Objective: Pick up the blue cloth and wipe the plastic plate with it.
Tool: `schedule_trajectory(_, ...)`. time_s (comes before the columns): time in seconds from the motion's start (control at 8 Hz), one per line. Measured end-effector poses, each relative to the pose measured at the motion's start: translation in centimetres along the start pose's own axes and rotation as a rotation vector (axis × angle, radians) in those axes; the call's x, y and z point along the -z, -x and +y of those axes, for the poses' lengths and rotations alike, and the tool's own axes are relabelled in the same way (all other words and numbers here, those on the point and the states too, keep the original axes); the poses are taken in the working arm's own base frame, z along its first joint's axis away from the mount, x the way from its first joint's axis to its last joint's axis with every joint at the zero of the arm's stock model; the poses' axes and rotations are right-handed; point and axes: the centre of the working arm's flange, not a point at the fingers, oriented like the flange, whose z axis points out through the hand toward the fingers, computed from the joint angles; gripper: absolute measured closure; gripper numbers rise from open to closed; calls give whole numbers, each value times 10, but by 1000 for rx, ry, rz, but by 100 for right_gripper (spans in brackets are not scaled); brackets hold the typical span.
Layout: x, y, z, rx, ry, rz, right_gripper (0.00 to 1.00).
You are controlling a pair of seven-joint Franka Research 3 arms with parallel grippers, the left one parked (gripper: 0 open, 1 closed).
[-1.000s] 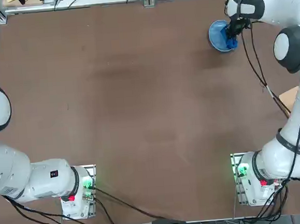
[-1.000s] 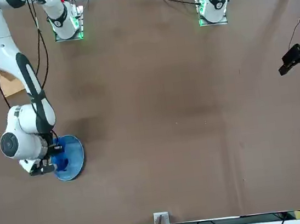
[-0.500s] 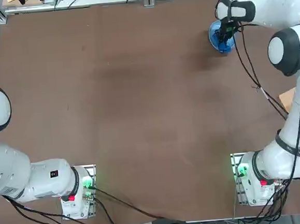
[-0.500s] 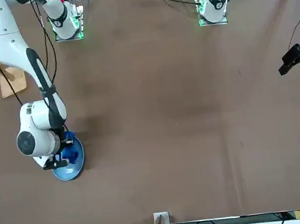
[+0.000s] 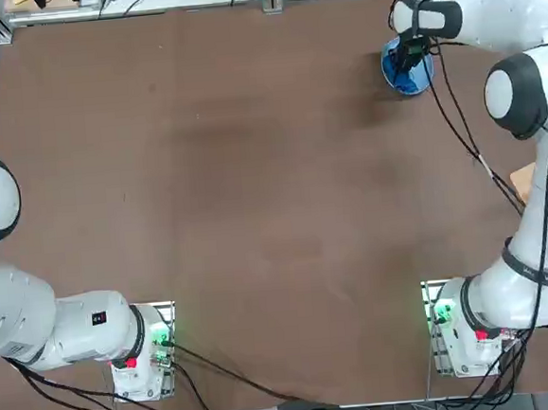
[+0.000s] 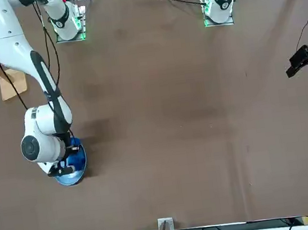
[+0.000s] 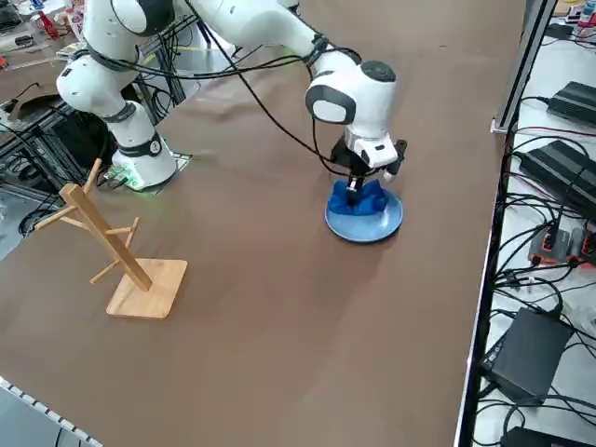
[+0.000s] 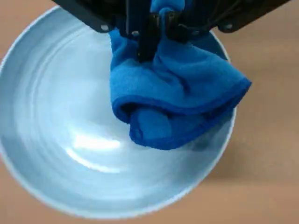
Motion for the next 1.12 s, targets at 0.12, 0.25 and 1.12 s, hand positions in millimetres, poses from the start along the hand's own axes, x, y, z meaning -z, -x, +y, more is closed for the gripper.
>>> schedule_trajectory(0.12,2,-7,10,-6,-3,40,94)
schedule_trajectory(0.25,3,-13,23,-4,-4,64,94)
schedule_trajectory(1.12,-1,-9,77,19,15,4,94)
